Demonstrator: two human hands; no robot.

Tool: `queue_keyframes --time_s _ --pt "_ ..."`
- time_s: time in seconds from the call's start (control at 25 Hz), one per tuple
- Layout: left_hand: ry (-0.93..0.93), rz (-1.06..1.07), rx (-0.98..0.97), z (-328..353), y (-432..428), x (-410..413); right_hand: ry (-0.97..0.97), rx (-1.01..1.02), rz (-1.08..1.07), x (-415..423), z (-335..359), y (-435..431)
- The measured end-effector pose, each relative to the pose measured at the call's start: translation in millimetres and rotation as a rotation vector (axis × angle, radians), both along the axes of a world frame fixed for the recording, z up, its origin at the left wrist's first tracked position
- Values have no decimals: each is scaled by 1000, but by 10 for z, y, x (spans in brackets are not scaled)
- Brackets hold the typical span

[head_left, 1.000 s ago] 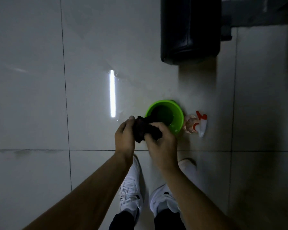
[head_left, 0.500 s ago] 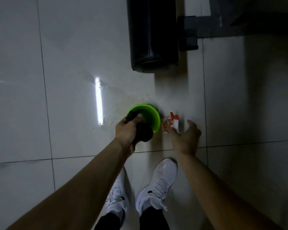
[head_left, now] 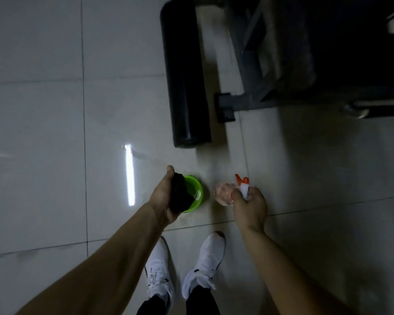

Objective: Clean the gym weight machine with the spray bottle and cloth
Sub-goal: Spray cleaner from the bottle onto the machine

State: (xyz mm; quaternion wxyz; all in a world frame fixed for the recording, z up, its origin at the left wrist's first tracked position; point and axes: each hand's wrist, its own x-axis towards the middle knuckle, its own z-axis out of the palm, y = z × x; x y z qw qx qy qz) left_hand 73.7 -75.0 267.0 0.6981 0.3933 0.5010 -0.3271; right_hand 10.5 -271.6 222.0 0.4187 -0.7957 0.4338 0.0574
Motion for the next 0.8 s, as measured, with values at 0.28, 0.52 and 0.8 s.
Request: queue_keyframes --time_s 0.28,0.52,0.8 --pt "-160 -307 85 2880 -756 558 -335 96 -128 195 3428 -428" --pt "-303 -455 -64 4302 -1979 721 -604 -13 -232 187 5292 -1194" --pt "-544 -693 -101 5516 -3773 1054 -845 -69 -140 296 6418 -2493"
